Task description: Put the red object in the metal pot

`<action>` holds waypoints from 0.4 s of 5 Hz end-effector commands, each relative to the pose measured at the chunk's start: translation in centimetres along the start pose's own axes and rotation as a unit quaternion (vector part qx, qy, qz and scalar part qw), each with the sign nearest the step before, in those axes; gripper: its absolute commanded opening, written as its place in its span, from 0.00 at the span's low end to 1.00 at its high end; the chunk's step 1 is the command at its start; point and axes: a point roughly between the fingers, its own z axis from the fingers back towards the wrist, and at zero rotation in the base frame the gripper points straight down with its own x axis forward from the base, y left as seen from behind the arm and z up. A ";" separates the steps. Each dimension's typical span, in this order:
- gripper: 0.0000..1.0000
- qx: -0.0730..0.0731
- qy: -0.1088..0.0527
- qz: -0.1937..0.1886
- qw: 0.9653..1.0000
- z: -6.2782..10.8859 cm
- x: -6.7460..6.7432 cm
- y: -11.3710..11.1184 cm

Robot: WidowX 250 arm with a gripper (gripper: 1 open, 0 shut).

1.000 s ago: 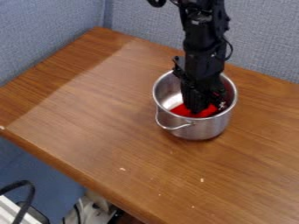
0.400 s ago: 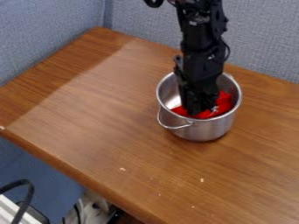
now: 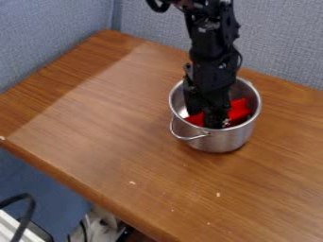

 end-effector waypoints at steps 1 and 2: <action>0.00 0.023 -0.026 0.028 0.999 2.2 -0.3 0.7; 0.00 0.027 -0.027 0.053 0.998 2.7 -0.9 0.8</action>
